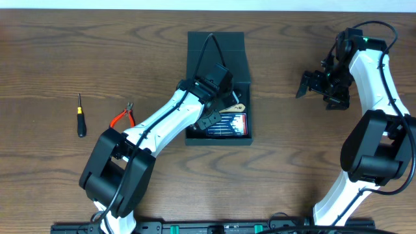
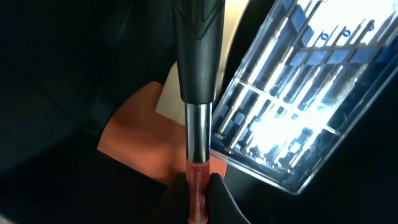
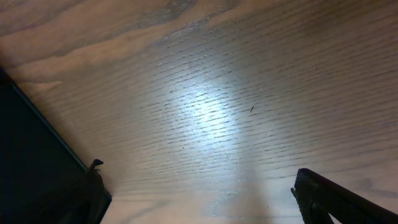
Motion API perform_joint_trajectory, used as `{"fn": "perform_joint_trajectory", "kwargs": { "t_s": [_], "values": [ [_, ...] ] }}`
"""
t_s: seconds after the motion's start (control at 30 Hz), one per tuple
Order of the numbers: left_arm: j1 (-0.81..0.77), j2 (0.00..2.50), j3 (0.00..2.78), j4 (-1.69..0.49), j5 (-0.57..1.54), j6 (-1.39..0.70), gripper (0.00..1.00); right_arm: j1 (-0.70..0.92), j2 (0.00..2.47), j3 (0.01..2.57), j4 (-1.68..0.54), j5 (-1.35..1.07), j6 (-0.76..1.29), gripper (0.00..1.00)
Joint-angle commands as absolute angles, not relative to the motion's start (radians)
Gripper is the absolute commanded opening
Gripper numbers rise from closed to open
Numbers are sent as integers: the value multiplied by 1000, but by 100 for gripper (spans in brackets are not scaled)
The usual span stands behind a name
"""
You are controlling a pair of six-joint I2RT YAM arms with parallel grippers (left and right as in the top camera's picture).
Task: Pack container
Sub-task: 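Carry the hammer into the black box and release it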
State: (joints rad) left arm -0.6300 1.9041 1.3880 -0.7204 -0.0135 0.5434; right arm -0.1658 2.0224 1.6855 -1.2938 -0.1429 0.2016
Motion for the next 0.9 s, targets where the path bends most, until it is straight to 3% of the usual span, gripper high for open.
{"fn": "perform_joint_trajectory", "kwargs": {
  "t_s": [0.0, 0.87],
  "values": [
    [-627, 1891, 1389, -697, -7, 545, 6, -160, 2023, 1686, -1298, -154, 209, 99],
    [-630, 1930, 1389, -623, -8, 773, 6, -160, 2023, 1686, -1284, -154, 208, 99]
  ]
}}
